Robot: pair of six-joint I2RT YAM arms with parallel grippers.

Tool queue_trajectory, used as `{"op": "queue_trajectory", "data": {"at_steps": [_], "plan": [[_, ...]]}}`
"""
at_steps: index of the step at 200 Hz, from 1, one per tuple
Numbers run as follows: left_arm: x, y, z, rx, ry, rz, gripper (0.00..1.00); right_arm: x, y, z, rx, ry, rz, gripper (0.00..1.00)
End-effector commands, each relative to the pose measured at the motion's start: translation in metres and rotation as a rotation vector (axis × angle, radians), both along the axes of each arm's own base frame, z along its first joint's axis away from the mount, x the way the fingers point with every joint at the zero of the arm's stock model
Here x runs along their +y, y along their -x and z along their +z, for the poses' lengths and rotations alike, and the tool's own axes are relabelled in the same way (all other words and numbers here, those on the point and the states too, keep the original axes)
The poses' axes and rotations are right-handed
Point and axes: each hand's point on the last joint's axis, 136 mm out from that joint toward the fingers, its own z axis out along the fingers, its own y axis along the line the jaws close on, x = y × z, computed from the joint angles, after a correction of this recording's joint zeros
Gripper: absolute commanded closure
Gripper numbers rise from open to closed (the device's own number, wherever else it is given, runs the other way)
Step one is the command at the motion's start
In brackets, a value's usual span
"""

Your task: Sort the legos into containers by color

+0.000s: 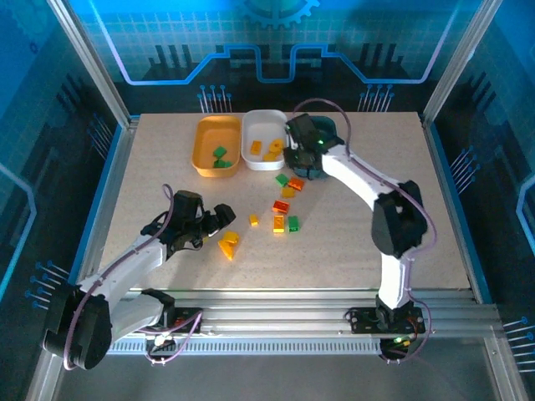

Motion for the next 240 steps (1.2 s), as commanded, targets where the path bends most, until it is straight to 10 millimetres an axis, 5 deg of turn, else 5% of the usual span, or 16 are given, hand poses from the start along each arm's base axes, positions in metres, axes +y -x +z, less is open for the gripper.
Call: {"op": "queue_trajectory", "data": {"at_steps": [1,54,92,119,131,174,217,240], "plan": [[0.006,0.013,-0.012,0.078,0.004,0.037,0.01,0.023,-0.020,-0.022,0.069,-0.018,0.018,0.65],[0.004,0.027,-0.006,0.064,0.027,0.005,0.01,0.055,-0.059,-0.023,0.081,-0.068,0.061,0.51],[0.011,0.028,-0.009,0.093,-0.015,0.031,0.01,0.048,-0.043,0.027,0.004,-0.098,0.056,0.44],[0.021,0.026,-0.014,0.101,-0.047,0.088,0.01,0.041,0.000,0.047,-0.025,-0.143,0.047,0.43],[0.027,0.026,-0.017,0.112,-0.069,0.125,0.01,0.048,0.033,0.041,-0.001,-0.185,0.086,0.43],[0.053,0.016,-0.019,0.128,-0.058,0.253,0.01,0.113,0.157,-0.023,0.126,-0.079,0.327,0.42],[0.072,0.009,-0.020,0.152,0.101,0.346,0.01,0.177,0.228,-0.060,0.177,0.021,0.527,0.40],[0.069,0.015,-0.023,0.148,0.141,0.342,0.01,0.193,0.253,-0.078,0.228,0.066,0.547,0.43]]}}
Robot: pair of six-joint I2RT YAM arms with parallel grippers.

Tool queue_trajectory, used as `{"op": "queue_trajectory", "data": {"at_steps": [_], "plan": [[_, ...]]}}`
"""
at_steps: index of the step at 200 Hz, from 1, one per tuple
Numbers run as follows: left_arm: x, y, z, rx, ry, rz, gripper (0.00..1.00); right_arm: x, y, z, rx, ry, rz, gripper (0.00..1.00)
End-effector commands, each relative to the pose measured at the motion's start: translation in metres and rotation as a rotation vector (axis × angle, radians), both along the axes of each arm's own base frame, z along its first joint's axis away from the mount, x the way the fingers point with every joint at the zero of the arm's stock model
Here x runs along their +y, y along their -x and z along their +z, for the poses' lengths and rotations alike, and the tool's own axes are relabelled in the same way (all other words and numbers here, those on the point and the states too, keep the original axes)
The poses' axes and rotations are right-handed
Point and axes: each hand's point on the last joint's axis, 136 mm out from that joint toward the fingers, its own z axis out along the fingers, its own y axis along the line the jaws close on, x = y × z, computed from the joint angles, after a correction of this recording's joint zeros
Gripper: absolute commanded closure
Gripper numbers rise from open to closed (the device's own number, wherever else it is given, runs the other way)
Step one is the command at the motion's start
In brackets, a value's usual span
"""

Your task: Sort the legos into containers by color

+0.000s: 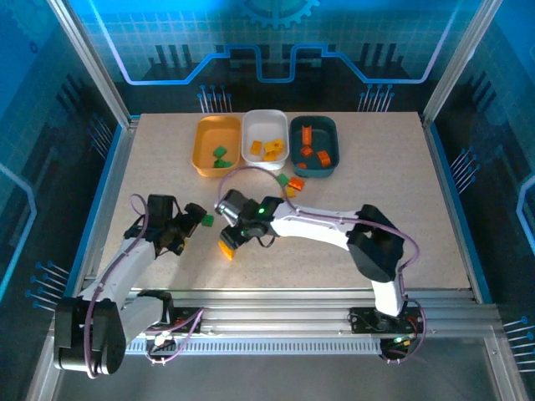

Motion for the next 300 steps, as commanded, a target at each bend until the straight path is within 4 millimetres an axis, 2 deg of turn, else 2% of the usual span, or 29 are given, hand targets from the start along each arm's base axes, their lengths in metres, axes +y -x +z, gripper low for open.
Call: {"op": "queue_trajectory", "data": {"at_steps": [1,34,59,113,142,155,174,193,211,225,250,267,284,300], "plan": [[-0.012,0.010,-0.004,0.002,0.091,-0.017,0.01,0.012,0.013,-0.007,0.011,0.041,-0.006,0.44],[-0.011,0.022,-0.006,-0.014,0.091,-0.016,0.01,0.011,0.035,-0.039,0.140,0.062,-0.035,0.47],[-0.010,0.025,-0.006,-0.031,0.085,-0.010,0.01,0.014,0.039,-0.048,0.166,0.056,-0.026,0.47],[-0.011,0.025,-0.008,-0.030,0.093,-0.014,0.01,0.030,0.029,-0.058,0.159,0.067,-0.030,0.48],[-0.012,0.026,-0.008,-0.028,0.092,-0.020,0.01,0.017,0.012,-0.070,0.068,0.155,-0.097,0.50],[-0.012,0.026,-0.008,-0.028,0.091,-0.023,0.01,0.015,0.012,-0.072,0.045,0.170,-0.094,0.52],[-0.012,0.025,-0.007,-0.034,0.088,-0.027,0.01,0.017,0.013,-0.071,0.042,0.143,-0.088,0.62],[-0.012,0.024,-0.006,-0.037,0.090,-0.024,0.01,0.019,0.016,-0.061,0.026,0.104,-0.085,0.66],[-0.012,0.024,-0.007,-0.036,0.091,-0.025,0.01,0.022,0.018,-0.042,0.014,0.057,-0.075,0.67],[-0.012,0.024,-0.008,-0.034,0.092,-0.026,0.01,0.021,0.019,-0.018,-0.009,0.010,-0.071,0.68],[-0.011,0.027,-0.017,-0.021,0.090,-0.016,0.01,0.003,-0.005,0.027,-0.142,0.008,-0.138,0.68],[-0.016,0.029,-0.025,-0.015,0.126,-0.014,0.01,-0.015,-0.039,0.049,-0.208,0.001,-0.211,0.67],[-0.026,0.030,-0.032,-0.011,0.162,-0.027,0.01,-0.038,-0.082,0.057,-0.226,-0.003,-0.311,0.67],[-0.043,0.032,-0.036,-0.010,0.157,-0.087,0.01,-0.066,-0.126,0.049,-0.221,0.008,-0.424,0.67]]}}
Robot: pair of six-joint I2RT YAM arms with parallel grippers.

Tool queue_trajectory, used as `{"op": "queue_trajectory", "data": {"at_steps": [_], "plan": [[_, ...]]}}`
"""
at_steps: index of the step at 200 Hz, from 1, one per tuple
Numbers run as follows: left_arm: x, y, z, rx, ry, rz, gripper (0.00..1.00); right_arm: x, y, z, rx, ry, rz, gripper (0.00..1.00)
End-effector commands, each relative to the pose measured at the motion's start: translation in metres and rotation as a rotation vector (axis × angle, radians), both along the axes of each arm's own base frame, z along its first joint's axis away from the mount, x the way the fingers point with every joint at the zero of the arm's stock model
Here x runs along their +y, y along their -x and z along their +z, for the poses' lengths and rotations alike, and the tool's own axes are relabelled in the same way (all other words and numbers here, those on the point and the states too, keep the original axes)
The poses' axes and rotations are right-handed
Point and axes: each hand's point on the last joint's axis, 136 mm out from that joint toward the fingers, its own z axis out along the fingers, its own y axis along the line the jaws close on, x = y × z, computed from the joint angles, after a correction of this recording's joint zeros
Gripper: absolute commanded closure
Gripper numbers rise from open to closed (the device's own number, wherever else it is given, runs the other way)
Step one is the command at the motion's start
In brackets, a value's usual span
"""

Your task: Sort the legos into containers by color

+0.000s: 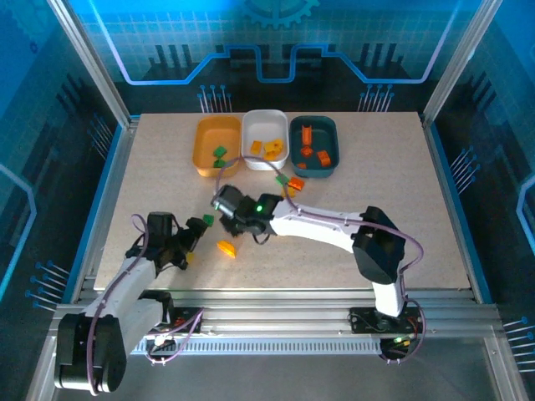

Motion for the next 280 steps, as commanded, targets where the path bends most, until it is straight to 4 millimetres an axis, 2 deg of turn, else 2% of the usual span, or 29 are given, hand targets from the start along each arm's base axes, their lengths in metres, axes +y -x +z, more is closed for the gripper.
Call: {"op": "queue_trajectory", "data": {"at_steps": [1,23,42,60,82,93,96,105,118,136,155,160,163,165,171,190,206,219,241,257,280], "plan": [[-0.028,0.001,-0.004,-0.009,0.055,-0.075,0.01,-0.054,-0.074,-0.004,-0.038,0.041,-0.196,0.67],[-0.048,0.004,-0.003,0.019,0.003,-0.190,0.01,-0.083,-0.128,-0.014,-0.024,-0.009,-0.310,0.67],[-0.052,0.006,-0.002,0.021,-0.017,-0.216,0.01,-0.100,-0.169,-0.018,0.000,-0.052,-0.381,0.67],[-0.050,0.006,0.006,-0.003,-0.028,-0.210,0.01,-0.106,-0.198,-0.020,0.025,-0.087,-0.402,0.67],[-0.045,0.006,0.019,-0.043,-0.057,-0.208,0.01,-0.110,-0.220,-0.024,0.045,-0.085,-0.412,0.68],[-0.044,0.006,0.023,-0.056,-0.066,-0.209,0.01,-0.109,-0.230,-0.013,0.028,-0.106,-0.410,0.68],[-0.044,0.006,0.025,-0.058,-0.067,-0.209,0.01,-0.109,-0.233,-0.022,0.037,-0.094,-0.414,0.68],[-0.044,0.006,0.025,-0.057,-0.070,-0.210,0.01,-0.110,-0.242,-0.023,0.039,-0.100,-0.420,0.66],[-0.045,0.005,0.026,-0.053,-0.063,-0.214,0.01,-0.111,-0.250,-0.030,0.075,-0.095,-0.427,0.65],[-0.048,0.005,0.027,-0.043,-0.052,-0.227,0.01,-0.108,-0.252,-0.026,0.092,-0.091,-0.418,0.65],[-0.051,0.006,0.028,-0.042,-0.051,-0.243,0.01,-0.100,-0.235,-0.002,0.033,-0.066,-0.378,0.64],[-0.049,0.006,0.029,-0.040,-0.057,-0.240,0.01,-0.095,-0.227,0.012,0.008,-0.081,-0.357,0.64],[-0.048,0.006,0.028,-0.036,-0.064,-0.236,0.01,-0.092,-0.221,0.005,0.013,-0.076,-0.343,0.64],[-0.047,0.007,0.028,-0.033,-0.068,-0.234,0.01,-0.091,-0.216,0.022,-0.011,-0.100,-0.333,0.63],[-0.043,0.007,0.028,-0.027,-0.087,-0.223,0.01,-0.086,-0.202,0.042,-0.047,-0.136,-0.309,0.63],[-0.032,0.006,0.029,-0.042,-0.124,-0.184,0.01,-0.078,-0.146,0.062,-0.105,-0.182,-0.250,0.60],[-0.024,0.002,0.030,-0.059,-0.090,-0.136,0.01,-0.062,-0.092,0.052,-0.080,-0.177,-0.161,0.57],[-0.012,-0.002,0.029,-0.056,-0.054,-0.081,0.01,-0.043,-0.050,0.031,-0.042,-0.133,-0.066,0.53],[0.007,-0.009,0.031,-0.055,-0.008,0.001,0.01,-0.013,0.008,-0.007,0.047,-0.084,0.073,0.43],[0.017,-0.012,0.034,-0.061,0.004,0.040,0.01,0.003,0.037,-0.027,0.076,-0.048,0.143,0.34],[0.022,-0.013,0.036,-0.066,0.025,0.056,0.01,0.025,0.060,-0.052,0.129,-0.011,0.223,0.31]]}}
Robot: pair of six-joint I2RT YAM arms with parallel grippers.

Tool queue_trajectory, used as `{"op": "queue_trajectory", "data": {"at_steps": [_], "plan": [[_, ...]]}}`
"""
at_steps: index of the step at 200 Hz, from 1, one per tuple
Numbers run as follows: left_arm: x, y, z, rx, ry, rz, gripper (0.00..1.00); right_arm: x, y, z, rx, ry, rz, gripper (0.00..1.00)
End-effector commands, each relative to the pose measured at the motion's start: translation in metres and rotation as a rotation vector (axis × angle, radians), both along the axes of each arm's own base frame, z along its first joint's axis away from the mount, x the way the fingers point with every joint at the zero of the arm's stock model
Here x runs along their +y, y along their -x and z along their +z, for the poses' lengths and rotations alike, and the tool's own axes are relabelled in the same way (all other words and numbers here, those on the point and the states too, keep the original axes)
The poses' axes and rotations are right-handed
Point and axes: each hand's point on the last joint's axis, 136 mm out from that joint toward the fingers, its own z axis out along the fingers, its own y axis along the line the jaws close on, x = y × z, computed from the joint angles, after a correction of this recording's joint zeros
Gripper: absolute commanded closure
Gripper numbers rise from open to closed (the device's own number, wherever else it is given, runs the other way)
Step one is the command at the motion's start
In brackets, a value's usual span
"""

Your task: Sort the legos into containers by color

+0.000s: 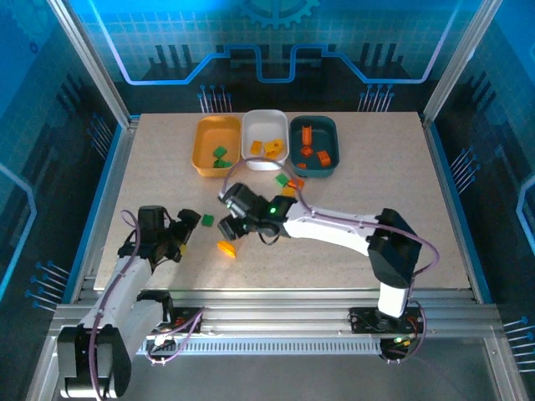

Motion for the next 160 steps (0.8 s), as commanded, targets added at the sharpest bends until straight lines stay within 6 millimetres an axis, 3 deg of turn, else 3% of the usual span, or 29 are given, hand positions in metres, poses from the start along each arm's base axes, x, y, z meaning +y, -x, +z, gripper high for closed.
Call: {"op": "queue_trajectory", "data": {"at_steps": [1,48,79,92,109,126,160], "plan": [[-0.004,0.002,0.001,-0.006,0.045,-0.032,0.01,0.013,0.017,-0.036,0.059,0.059,0.065,0.31],[-0.008,0.014,-0.013,0.020,0.072,-0.044,0.01,0.030,0.026,-0.087,0.160,0.130,0.126,0.34],[-0.008,0.017,-0.022,0.030,0.070,-0.041,0.01,0.034,0.022,-0.098,0.178,0.128,0.117,0.44],[-0.008,0.017,-0.023,0.029,0.069,-0.040,0.01,0.034,0.020,-0.101,0.176,0.139,0.108,0.55],[-0.007,0.015,-0.023,0.025,0.068,-0.039,0.01,0.033,0.018,-0.097,0.167,0.142,0.098,0.69],[-0.007,0.012,-0.021,0.022,0.066,-0.046,0.01,0.031,0.018,-0.085,0.169,0.123,0.094,0.73],[-0.008,0.009,-0.020,0.020,0.071,-0.059,0.01,0.024,0.006,-0.030,0.144,0.002,0.061,0.76]]}}
